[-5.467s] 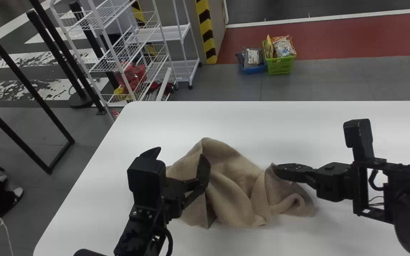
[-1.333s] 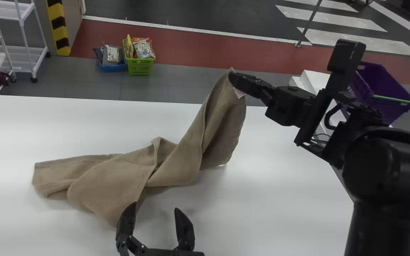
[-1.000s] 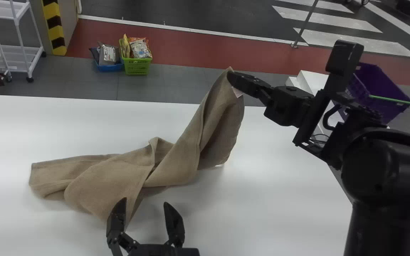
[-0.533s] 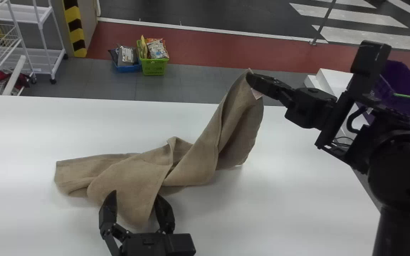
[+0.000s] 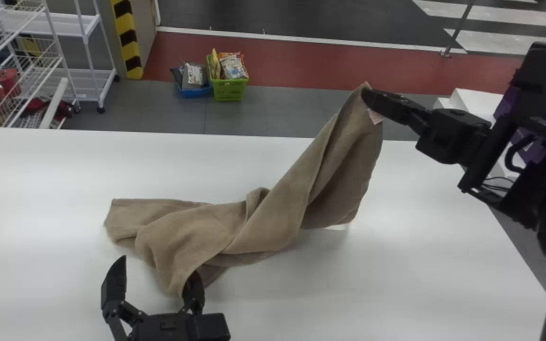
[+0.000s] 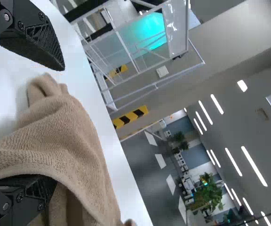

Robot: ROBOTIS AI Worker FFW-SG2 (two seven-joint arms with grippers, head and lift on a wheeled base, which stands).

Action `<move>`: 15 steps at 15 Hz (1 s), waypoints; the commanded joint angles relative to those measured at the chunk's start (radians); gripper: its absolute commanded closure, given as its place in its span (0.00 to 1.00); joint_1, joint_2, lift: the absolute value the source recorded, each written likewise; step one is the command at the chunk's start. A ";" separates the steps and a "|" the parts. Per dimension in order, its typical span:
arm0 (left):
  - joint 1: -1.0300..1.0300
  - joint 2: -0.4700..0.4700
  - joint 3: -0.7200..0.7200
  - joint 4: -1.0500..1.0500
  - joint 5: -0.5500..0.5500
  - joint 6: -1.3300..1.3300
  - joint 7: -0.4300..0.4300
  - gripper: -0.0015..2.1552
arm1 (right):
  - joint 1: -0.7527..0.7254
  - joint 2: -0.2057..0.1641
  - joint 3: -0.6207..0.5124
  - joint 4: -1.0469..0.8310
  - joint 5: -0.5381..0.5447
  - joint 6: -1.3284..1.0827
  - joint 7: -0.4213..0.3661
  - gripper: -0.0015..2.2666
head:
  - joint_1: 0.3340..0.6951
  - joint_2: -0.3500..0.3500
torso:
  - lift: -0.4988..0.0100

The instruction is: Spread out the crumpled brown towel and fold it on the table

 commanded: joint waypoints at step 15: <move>0.005 -0.012 0.207 -0.029 -0.014 0.047 -0.088 0.10 | -0.225 -0.155 -0.250 0.086 -0.034 0.250 0.006 0.77 | 1.00 0.30 | 0.73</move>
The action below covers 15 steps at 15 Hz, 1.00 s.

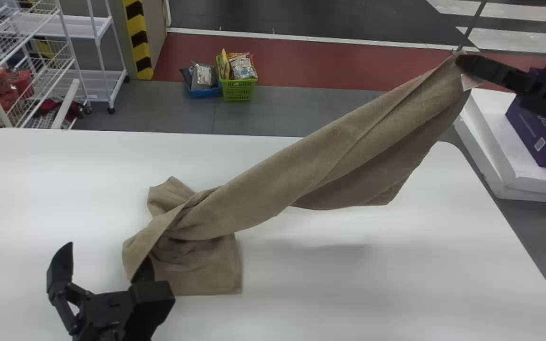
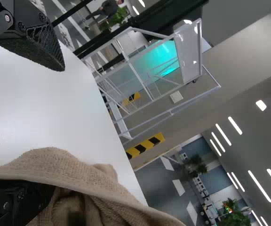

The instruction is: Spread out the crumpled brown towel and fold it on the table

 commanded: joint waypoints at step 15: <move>-0.037 -0.006 0.074 -0.013 -0.050 0.076 -0.052 0.14 | -0.035 -0.147 -0.181 0.131 -0.041 -0.006 0.002 0.77 | 0.94 0.18 | 0.73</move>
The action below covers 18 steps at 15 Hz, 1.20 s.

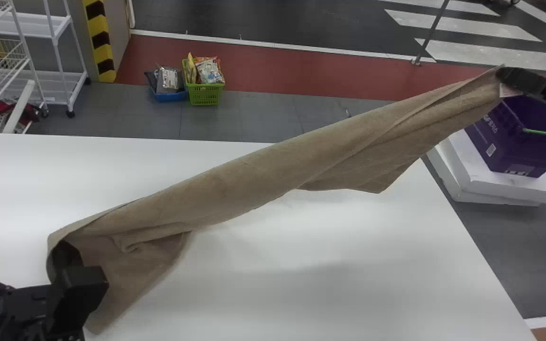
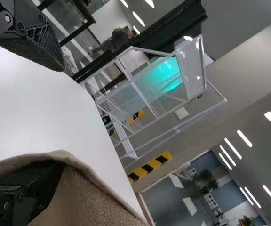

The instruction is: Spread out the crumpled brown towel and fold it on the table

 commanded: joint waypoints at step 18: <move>0.161 -0.001 0.093 -0.364 -0.078 0.078 -0.129 0.41 | 0.099 -0.042 -0.225 -0.152 -0.170 0.072 -0.007 0.77 | 0.82 0.10 | 0.73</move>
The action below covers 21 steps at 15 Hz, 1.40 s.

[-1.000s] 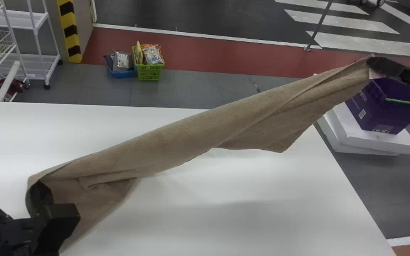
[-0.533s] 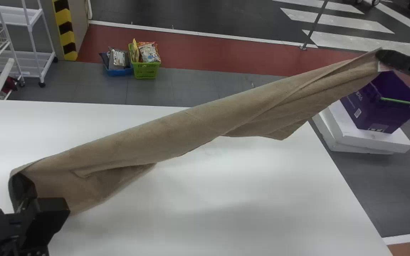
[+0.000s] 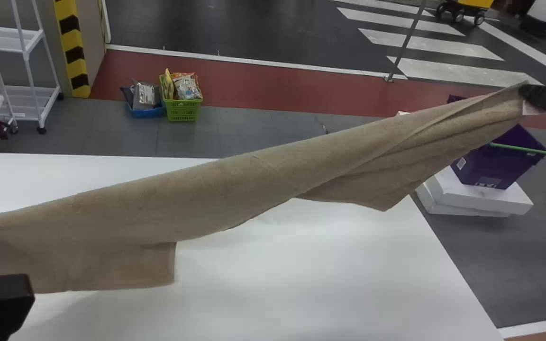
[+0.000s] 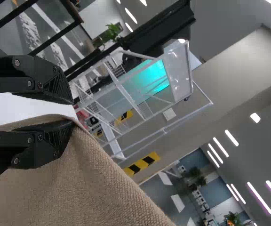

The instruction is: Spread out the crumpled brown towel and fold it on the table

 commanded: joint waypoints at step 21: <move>0.188 0.089 -0.209 -0.161 -0.071 -0.082 -0.154 0.36 | -0.005 0.150 0.254 -0.011 0.127 -0.076 -0.078 0.77 | 0.83 0.07 | 0.73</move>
